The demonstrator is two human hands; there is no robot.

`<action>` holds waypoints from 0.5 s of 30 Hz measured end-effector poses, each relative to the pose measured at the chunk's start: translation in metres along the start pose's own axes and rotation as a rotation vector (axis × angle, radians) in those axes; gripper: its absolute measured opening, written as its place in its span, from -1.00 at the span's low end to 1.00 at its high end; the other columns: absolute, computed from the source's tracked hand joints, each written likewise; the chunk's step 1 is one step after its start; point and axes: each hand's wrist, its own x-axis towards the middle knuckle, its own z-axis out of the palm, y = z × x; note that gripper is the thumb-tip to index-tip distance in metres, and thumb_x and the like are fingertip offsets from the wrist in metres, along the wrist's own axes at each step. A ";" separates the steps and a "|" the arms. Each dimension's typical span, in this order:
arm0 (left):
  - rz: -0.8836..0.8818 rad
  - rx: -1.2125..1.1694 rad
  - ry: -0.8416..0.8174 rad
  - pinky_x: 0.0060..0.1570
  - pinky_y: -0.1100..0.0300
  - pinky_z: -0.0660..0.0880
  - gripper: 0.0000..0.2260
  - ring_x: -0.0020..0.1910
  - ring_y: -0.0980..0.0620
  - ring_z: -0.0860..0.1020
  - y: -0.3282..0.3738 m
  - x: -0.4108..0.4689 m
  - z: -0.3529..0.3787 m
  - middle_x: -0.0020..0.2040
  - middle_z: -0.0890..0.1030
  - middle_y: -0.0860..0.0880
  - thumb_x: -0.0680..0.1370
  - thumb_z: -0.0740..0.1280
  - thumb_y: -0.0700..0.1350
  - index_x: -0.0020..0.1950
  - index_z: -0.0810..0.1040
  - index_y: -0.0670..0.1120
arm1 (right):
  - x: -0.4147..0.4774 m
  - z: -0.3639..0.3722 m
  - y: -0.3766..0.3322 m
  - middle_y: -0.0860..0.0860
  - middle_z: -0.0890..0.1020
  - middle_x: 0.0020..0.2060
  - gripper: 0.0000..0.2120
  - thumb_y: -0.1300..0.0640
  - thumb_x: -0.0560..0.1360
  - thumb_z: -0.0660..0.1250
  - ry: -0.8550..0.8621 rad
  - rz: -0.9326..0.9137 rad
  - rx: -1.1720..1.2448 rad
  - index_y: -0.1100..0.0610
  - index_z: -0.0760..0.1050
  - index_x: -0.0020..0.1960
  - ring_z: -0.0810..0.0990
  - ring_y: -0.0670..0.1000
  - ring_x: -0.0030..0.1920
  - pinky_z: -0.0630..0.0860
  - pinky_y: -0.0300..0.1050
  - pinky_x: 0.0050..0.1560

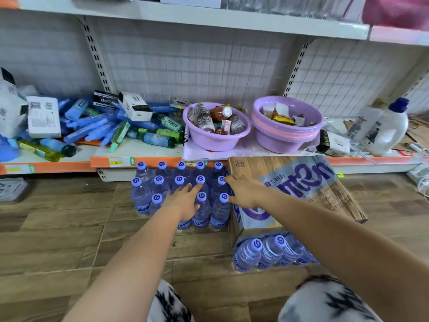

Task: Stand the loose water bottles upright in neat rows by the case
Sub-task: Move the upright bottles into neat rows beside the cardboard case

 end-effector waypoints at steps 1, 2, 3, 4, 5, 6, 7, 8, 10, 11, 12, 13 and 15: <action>0.004 0.005 0.000 0.47 -0.20 0.07 -0.41 0.54 -0.17 0.00 -0.001 0.001 0.001 0.57 -0.06 -0.07 0.62 0.10 0.02 0.53 -0.18 0.10 | 0.001 0.003 -0.001 0.17 0.29 0.40 -0.41 0.01 0.57 0.20 -0.012 0.003 -0.006 0.14 0.07 0.50 0.36 0.23 0.34 0.42 0.11 0.25; 0.006 0.010 -0.002 0.47 -0.19 0.07 -0.41 0.54 -0.18 0.00 -0.003 0.003 0.003 0.57 -0.06 -0.07 0.62 0.11 0.02 0.53 -0.19 0.10 | 0.002 0.007 -0.001 0.17 0.28 0.40 -0.40 0.00 0.56 0.21 -0.023 0.008 -0.005 0.13 0.06 0.51 0.35 0.23 0.35 0.42 0.13 0.26; 0.006 0.013 -0.007 0.47 -0.18 0.07 -0.41 0.54 -0.18 0.00 -0.004 0.004 0.005 0.57 -0.07 -0.07 0.62 0.11 0.02 0.53 -0.19 0.10 | 0.003 0.011 -0.001 0.16 0.27 0.41 -0.39 0.00 0.56 0.22 -0.030 0.016 0.003 0.12 0.06 0.51 0.34 0.22 0.36 0.42 0.15 0.26; 0.003 0.014 -0.013 0.48 -0.18 0.06 -0.40 0.54 -0.17 0.00 -0.006 0.004 0.006 0.57 -0.07 -0.06 0.62 0.11 0.02 0.53 -0.19 0.11 | 0.002 0.015 0.000 0.15 0.26 0.42 -0.38 -0.01 0.56 0.23 -0.035 0.023 0.011 0.12 0.06 0.51 0.33 0.22 0.38 0.42 0.17 0.27; 0.000 0.013 -0.018 0.48 -0.18 0.06 -0.40 0.54 -0.17 0.00 -0.007 0.004 0.008 0.57 -0.07 -0.05 0.62 0.12 0.02 0.53 -0.19 0.11 | 0.002 0.019 0.001 0.15 0.25 0.43 -0.38 -0.01 0.56 0.23 -0.040 0.031 0.018 0.12 0.05 0.51 0.31 0.21 0.39 0.41 0.17 0.28; -0.002 0.013 -0.024 0.48 -0.18 0.06 -0.40 0.54 -0.17 0.00 -0.008 0.003 0.009 0.57 -0.07 -0.05 0.62 0.12 0.02 0.53 -0.19 0.12 | 0.001 0.022 0.001 0.15 0.25 0.43 -0.38 -0.02 0.56 0.22 -0.047 0.041 0.031 0.12 0.06 0.51 0.31 0.21 0.39 0.41 0.17 0.28; -0.004 0.009 -0.026 0.48 -0.18 0.07 -0.40 0.54 -0.17 0.01 -0.010 0.002 0.009 0.57 -0.07 -0.05 0.62 0.13 0.02 0.53 -0.18 0.12 | 0.000 0.026 0.002 0.15 0.25 0.42 -0.39 -0.02 0.56 0.22 -0.051 0.051 0.039 0.12 0.06 0.51 0.32 0.22 0.38 0.41 0.16 0.28; -0.004 0.000 -0.026 0.47 -0.17 0.07 -0.40 0.54 -0.17 0.02 -0.011 0.001 0.009 0.57 -0.07 -0.04 0.61 0.13 0.02 0.53 -0.17 0.13 | 0.000 0.028 0.002 0.15 0.26 0.42 -0.39 -0.03 0.56 0.22 -0.056 0.057 0.042 0.13 0.07 0.50 0.32 0.23 0.38 0.41 0.15 0.27; 0.005 -0.007 -0.027 0.46 -0.16 0.11 -0.41 0.53 -0.18 0.04 -0.013 -0.001 0.006 0.57 -0.06 -0.04 0.61 0.13 0.02 0.53 -0.16 0.13 | 0.001 0.029 0.001 0.16 0.26 0.41 -0.39 -0.02 0.56 0.22 -0.061 0.071 0.059 0.14 0.08 0.50 0.33 0.24 0.37 0.42 0.14 0.27; 0.012 0.003 -0.021 0.45 -0.16 0.14 -0.41 0.53 -0.18 0.05 -0.014 0.000 0.003 0.57 -0.05 -0.04 0.61 0.13 0.02 0.53 -0.15 0.13 | 0.003 0.027 0.000 0.16 0.27 0.41 -0.39 -0.02 0.56 0.22 -0.056 0.078 0.072 0.14 0.08 0.50 0.33 0.23 0.37 0.42 0.13 0.26; 0.020 0.015 -0.015 0.44 -0.17 0.16 -0.41 0.52 -0.18 0.08 -0.015 0.002 0.000 0.57 -0.04 -0.04 0.61 0.13 0.02 0.53 -0.15 0.12 | 0.006 0.026 -0.001 0.16 0.27 0.41 -0.39 -0.02 0.56 0.22 -0.054 0.081 0.085 0.14 0.07 0.50 0.33 0.23 0.37 0.43 0.14 0.25; 0.028 0.020 -0.008 0.42 -0.17 0.19 -0.41 0.51 -0.18 0.11 -0.016 0.006 -0.003 0.57 -0.02 -0.05 0.61 0.13 0.02 0.53 -0.14 0.12 | 0.009 0.024 -0.002 0.16 0.27 0.40 -0.40 -0.01 0.56 0.21 -0.053 0.082 0.097 0.14 0.07 0.50 0.34 0.23 0.37 0.43 0.15 0.24; 0.047 0.027 0.000 0.39 -0.16 0.24 -0.42 0.49 -0.19 0.15 -0.019 0.018 -0.007 0.57 0.01 -0.06 0.61 0.12 0.03 0.53 -0.13 0.11 | 0.019 0.020 -0.005 0.16 0.27 0.40 -0.41 -0.01 0.56 0.21 -0.053 0.088 0.111 0.13 0.08 0.50 0.34 0.22 0.37 0.43 0.15 0.25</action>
